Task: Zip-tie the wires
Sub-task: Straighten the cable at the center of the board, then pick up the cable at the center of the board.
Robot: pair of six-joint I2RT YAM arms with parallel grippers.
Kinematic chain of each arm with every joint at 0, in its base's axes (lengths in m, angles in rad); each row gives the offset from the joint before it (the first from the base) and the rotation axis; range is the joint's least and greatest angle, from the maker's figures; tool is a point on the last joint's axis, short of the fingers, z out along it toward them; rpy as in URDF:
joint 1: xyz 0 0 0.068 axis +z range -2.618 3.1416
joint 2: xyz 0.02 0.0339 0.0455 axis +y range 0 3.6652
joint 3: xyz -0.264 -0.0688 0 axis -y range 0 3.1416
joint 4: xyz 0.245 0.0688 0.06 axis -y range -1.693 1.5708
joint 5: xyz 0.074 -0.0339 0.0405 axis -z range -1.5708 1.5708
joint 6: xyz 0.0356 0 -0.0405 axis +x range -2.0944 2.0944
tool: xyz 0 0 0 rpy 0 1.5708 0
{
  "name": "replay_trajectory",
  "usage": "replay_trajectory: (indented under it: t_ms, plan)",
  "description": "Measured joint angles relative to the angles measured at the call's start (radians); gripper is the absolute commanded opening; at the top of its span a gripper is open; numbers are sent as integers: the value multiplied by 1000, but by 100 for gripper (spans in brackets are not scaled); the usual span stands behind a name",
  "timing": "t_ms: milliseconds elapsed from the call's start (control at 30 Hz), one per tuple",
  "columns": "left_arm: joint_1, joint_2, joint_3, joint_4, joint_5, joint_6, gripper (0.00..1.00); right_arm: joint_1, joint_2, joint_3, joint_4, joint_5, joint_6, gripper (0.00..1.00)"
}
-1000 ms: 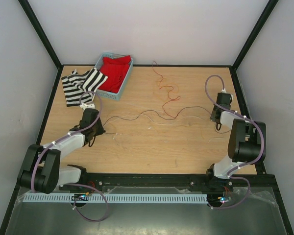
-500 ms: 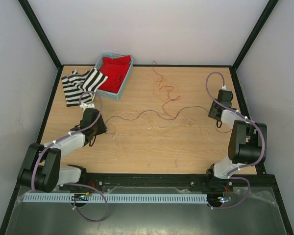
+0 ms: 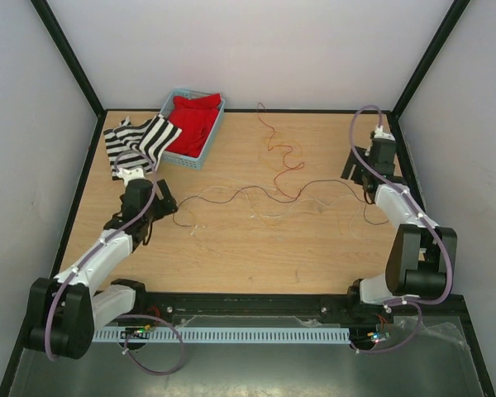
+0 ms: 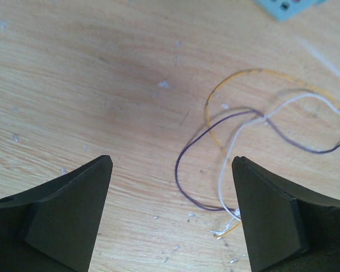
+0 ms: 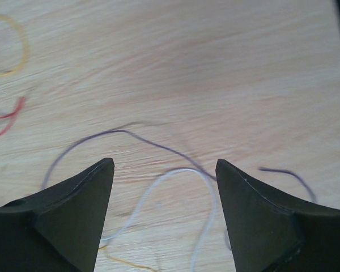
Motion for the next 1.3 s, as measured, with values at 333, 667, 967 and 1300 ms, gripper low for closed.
replay_trajectory:
  t_ms: [333, 667, 967, 1300]
  plan:
    - [63, -84, 222, -32, 63, 34, 99, 190, 127, 177, 66, -105, 79, 86]
    - [69, -133, 285, -28, 229, 40, 99, 295, 406, 426, 63, -113, 94, 79]
    - [69, -129, 285, -37, 290, 43, 99, 384, 569, 582, 18, -98, 98, 69]
    - [69, -116, 285, -40, 306, 56, 99, 395, 680, 616, -18, -58, 135, 61]
